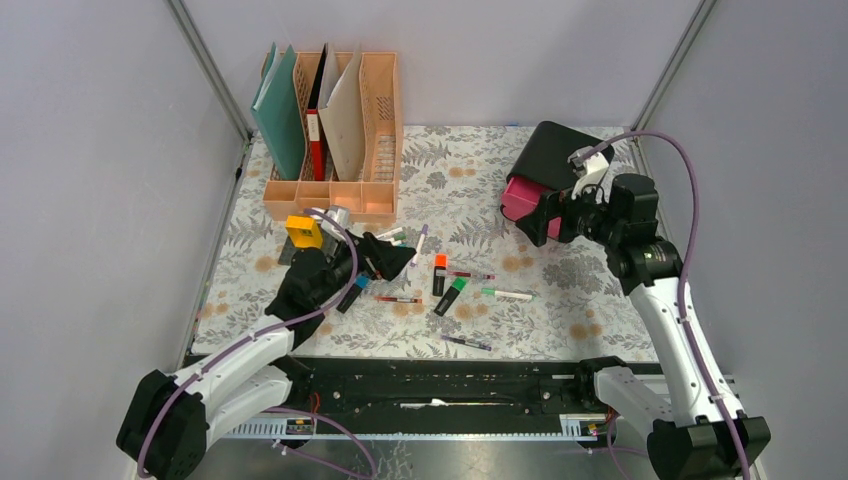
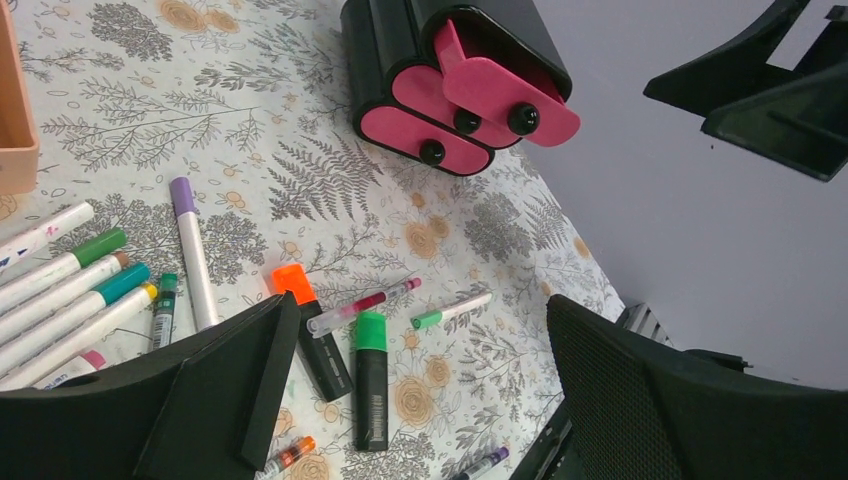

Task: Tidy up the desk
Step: Open the drawer in the storage box.

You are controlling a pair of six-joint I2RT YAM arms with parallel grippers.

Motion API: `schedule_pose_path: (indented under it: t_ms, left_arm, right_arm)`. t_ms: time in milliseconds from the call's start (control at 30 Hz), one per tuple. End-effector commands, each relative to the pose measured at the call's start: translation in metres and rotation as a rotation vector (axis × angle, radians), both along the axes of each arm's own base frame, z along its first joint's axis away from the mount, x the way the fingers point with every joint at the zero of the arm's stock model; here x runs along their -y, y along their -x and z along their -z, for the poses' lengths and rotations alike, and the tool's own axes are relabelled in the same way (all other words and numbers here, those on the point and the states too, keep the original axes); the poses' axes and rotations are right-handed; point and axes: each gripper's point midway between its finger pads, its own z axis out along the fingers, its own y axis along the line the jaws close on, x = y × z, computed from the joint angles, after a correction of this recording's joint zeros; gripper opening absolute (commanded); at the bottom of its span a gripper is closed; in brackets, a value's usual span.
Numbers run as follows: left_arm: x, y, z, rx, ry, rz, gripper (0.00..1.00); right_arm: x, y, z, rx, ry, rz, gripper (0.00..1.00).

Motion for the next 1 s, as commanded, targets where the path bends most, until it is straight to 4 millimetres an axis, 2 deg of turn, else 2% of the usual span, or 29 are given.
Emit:
schedule_pose_path:
  t_ms: [0, 133, 333, 433, 500, 667, 900, 967]
  left_arm:
    - [0.008, 0.0, -0.025, 0.022, 0.038, 0.036, 0.99]
    - [0.014, 0.009, -0.017, -0.016, 0.029, 0.096, 0.99]
    - [0.017, 0.017, 0.019, -0.162, -0.045, 0.137, 0.99]
    - [0.015, 0.02, 0.039, -0.257, -0.097, 0.122, 0.99]
    - [0.02, 0.026, 0.045, -0.292, -0.137, 0.123, 0.99]
    - [0.03, 0.028, 0.055, -0.263, -0.294, 0.06, 0.99]
    - [0.065, 0.027, 0.07, -0.233, -0.434, 0.054, 0.99]
    - [0.076, 0.027, 0.08, -0.231, -0.484, 0.049, 0.99]
  right_arm:
    - [0.005, 0.015, -0.005, 0.152, 0.212, -0.175, 1.0]
    - [-0.017, 0.035, -0.001, 0.2, 0.173, -0.371, 1.0]
    - [-0.033, 0.051, 0.032, 0.168, 0.107, -0.524, 1.0]
    - [-0.027, 0.052, 0.044, 0.153, 0.144, -0.508, 1.0]
    - [-0.024, 0.054, 0.05, 0.151, 0.169, -0.506, 1.0]
    - [-0.018, 0.051, 0.052, 0.142, 0.207, -0.48, 1.0]
    - [-0.014, 0.048, 0.053, 0.136, 0.228, -0.453, 1.0]
    - [-0.013, 0.047, 0.054, 0.134, 0.233, -0.447, 1.0]
